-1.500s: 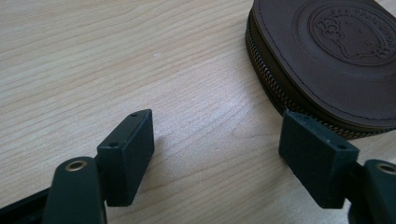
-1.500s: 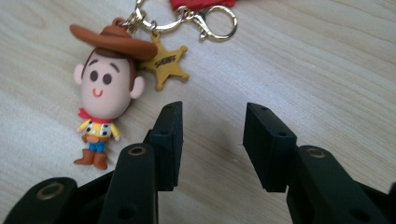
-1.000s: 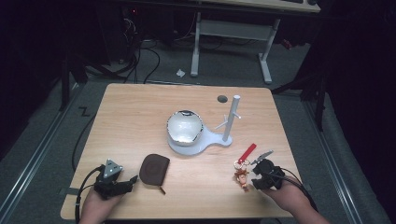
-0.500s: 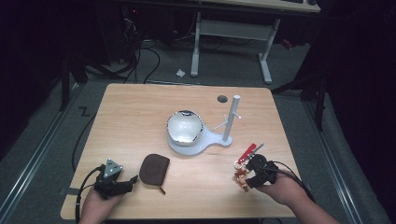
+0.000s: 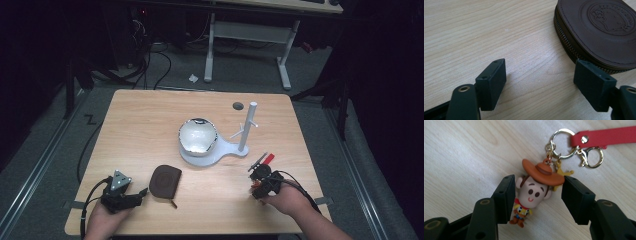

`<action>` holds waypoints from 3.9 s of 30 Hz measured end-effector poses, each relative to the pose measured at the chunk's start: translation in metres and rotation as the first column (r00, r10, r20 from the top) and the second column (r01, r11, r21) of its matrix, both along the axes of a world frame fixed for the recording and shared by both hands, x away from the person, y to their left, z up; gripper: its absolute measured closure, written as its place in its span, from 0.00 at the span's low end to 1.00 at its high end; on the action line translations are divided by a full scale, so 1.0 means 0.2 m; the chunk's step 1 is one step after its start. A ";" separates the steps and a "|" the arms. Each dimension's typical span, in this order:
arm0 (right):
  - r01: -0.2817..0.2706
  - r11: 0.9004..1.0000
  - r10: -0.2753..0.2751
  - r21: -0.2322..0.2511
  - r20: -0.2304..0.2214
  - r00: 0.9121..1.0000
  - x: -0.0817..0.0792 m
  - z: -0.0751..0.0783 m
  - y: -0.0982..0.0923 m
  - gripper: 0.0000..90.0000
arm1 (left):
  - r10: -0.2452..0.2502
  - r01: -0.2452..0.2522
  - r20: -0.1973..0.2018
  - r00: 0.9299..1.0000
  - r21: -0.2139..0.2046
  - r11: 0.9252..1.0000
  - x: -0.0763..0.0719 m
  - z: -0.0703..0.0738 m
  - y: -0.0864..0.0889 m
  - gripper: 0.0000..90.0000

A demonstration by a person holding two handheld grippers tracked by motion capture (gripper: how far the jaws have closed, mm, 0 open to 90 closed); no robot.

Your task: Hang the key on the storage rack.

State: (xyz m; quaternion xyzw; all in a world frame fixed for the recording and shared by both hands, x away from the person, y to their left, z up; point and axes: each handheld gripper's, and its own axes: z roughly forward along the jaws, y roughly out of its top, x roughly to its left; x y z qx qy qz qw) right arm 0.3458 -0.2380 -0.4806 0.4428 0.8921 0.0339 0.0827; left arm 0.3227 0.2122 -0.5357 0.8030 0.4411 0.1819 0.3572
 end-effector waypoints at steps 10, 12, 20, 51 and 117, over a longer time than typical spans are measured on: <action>0.011 1.000 -0.011 -0.005 -0.042 0.999 -0.09 0.02 -0.14 0.51 | -0.001 0.001 0.002 1.000 0.004 1.000 0.00 0.00 0.00 0.29; 0.023 1.000 -0.024 -0.007 -0.037 0.999 -0.11 0.02 -0.18 0.51 | 0.000 0.000 0.004 1.000 0.003 1.000 0.00 0.00 -0.01 0.29; 0.065 0.998 -0.065 0.013 -0.017 0.998 -0.13 0.08 -0.25 0.52 | 0.000 0.000 0.004 1.000 0.003 1.000 0.00 0.00 -0.01 0.29; 0.134 0.990 -0.128 0.047 -0.116 0.985 0.20 -0.02 -0.09 0.85 | -0.006 0.006 0.002 1.000 0.002 1.000 0.00 0.00 0.00 0.29; -0.079 0.990 0.094 0.118 -0.127 0.987 0.10 0.14 0.08 0.90 | -0.014 0.014 0.002 1.000 0.006 1.000 0.00 0.00 -0.01 0.29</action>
